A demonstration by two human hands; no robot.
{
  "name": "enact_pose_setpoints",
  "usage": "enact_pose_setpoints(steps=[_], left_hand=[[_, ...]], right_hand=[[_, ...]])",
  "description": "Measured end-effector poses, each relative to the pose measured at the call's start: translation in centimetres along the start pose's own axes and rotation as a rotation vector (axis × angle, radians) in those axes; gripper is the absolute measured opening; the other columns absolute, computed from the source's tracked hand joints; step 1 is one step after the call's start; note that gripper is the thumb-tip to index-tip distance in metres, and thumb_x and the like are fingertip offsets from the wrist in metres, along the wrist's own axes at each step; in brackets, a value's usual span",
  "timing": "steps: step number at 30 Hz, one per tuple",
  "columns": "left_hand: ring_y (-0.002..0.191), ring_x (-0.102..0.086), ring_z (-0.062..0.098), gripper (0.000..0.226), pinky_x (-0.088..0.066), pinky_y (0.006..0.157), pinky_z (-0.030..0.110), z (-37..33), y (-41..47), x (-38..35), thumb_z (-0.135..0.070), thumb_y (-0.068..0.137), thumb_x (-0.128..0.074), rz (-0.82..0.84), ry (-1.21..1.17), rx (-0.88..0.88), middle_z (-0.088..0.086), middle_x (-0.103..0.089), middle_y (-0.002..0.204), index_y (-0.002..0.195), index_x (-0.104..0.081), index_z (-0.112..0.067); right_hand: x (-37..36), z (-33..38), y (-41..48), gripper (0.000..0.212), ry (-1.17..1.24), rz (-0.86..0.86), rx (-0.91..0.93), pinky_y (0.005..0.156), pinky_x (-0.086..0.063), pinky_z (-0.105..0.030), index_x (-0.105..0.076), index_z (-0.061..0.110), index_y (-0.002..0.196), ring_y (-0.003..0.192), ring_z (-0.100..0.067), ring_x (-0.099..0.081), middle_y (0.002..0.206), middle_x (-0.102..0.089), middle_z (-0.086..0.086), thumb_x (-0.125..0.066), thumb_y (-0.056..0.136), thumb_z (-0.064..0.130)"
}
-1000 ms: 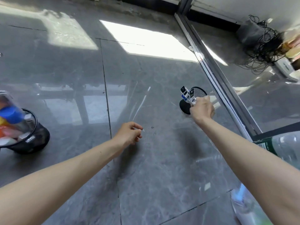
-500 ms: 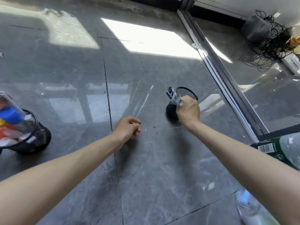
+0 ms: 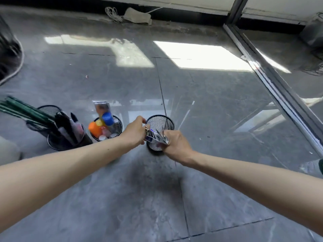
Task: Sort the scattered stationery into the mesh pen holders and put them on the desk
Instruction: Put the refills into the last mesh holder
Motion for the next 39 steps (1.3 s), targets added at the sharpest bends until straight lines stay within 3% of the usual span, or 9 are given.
enact_pose_setpoints(steps=[5,8,14,17,20,23,27,30,39], left_hand=[[0.063,-0.057,0.027,0.034,-0.041,0.047,0.028,3.0,-2.1,1.4,-0.003,0.085,-0.041,0.072,0.131,0.040,0.025,-0.065,0.086,0.119,-0.038,-0.005],[0.057,-0.055,0.023,0.026,-0.042,0.047,0.027,3.2,-2.5,1.4,-0.007,0.088,-0.045,0.097,0.112,0.028,0.019,-0.065,0.080,0.114,-0.043,-0.006],[0.051,-0.053,0.015,0.026,-0.040,0.043,0.021,3.5,-3.0,1.5,-0.014,0.093,-0.046,0.132,0.090,-0.007,0.009,-0.060,0.071,0.119,-0.043,-0.010],[0.053,-0.055,0.014,0.032,-0.043,0.047,0.021,3.8,-3.2,1.7,-0.021,0.095,-0.047,0.148,0.118,-0.019,0.010,-0.063,0.077,0.125,-0.040,-0.012],[0.055,-0.057,0.015,0.036,-0.045,0.052,0.024,4.1,-3.4,1.9,-0.024,0.095,-0.049,0.150,0.113,-0.012,0.013,-0.066,0.082,0.127,-0.039,-0.012],[0.056,-0.057,0.013,0.035,-0.045,0.054,0.025,4.0,-3.5,2.0,-0.023,0.095,-0.049,0.147,0.124,-0.014,0.012,-0.067,0.083,0.127,-0.039,-0.012],[0.059,-0.058,0.013,0.030,-0.047,0.056,0.024,3.9,-3.6,1.9,-0.020,0.096,-0.047,0.151,0.139,-0.011,0.010,-0.066,0.082,0.124,-0.041,-0.013],[0.060,-0.058,0.017,0.020,-0.047,0.057,0.027,3.7,-3.7,1.8,-0.013,0.093,-0.043,0.157,0.138,0.007,0.013,-0.065,0.084,0.113,-0.043,-0.010],[0.053,-0.055,0.017,0.026,-0.040,0.048,0.022,6.8,-6.7,3.4,-0.029,0.100,-0.037,0.143,-0.108,0.248,0.008,-0.062,0.070,0.109,-0.048,-0.007]], right_hand=[[-3.2,2.0,-0.9,0.019,0.161,0.168,-0.089,0.044,-0.051,-0.030,-0.057,0.014,0.057,0.044,-0.016,-0.057,0.048,-0.055,-0.005,-0.061,0.075,0.008],[-1.3,2.9,-1.4,0.032,0.349,-0.030,-0.115,0.041,-0.044,-0.022,-0.059,0.020,0.056,0.037,-0.005,-0.052,0.045,-0.058,-0.004,-0.059,0.080,-0.001],[2.0,4.0,0.6,0.019,0.717,-0.394,-0.134,0.074,-0.054,-0.043,-0.069,0.008,0.072,0.077,-0.032,-0.068,0.080,-0.070,-0.022,-0.067,0.084,0.022],[1.7,4.7,1.6,0.020,0.733,-0.358,-0.146,0.073,-0.052,-0.022,-0.067,0.019,0.069,0.075,-0.007,-0.068,0.074,-0.071,-0.004,-0.066,0.087,0.026],[-0.1,4.1,2.2,0.047,0.605,-0.273,-0.174,0.069,-0.053,-0.040,-0.065,0.007,0.075,0.071,-0.024,-0.067,0.075,-0.068,-0.016,-0.063,0.075,0.054],[-1.0,3.9,2.0,0.047,0.489,-0.226,-0.136,0.061,-0.046,-0.033,-0.061,0.015,0.069,0.060,-0.013,-0.057,0.061,-0.059,-0.004,-0.061,0.072,0.061],[-1.6,3.5,1.9,0.070,0.156,-0.128,-0.157,0.114,-0.016,-0.043,-0.044,0.025,0.133,0.134,-0.024,-0.027,0.141,-0.038,-0.005,-0.065,0.075,0.059],[-2.4,3.1,1.9,0.103,0.055,-0.023,-0.149,0.114,0.001,-0.041,-0.013,0.034,0.148,0.144,-0.021,-0.004,0.156,-0.004,-0.004,-0.071,0.068,0.062],[-3.3,-0.6,-0.2,0.094,0.302,0.196,-0.429,0.105,-0.039,-0.040,-0.012,0.021,0.149,0.127,-0.030,-0.042,0.148,-0.025,-0.014,-0.073,0.079,0.017]])
Point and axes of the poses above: each hand's wrist, its own y-axis towards the middle knuckle, its own x-axis out of the back of the hand, z = x × y, the point moved 7 cm from there along y, towards the middle knuckle
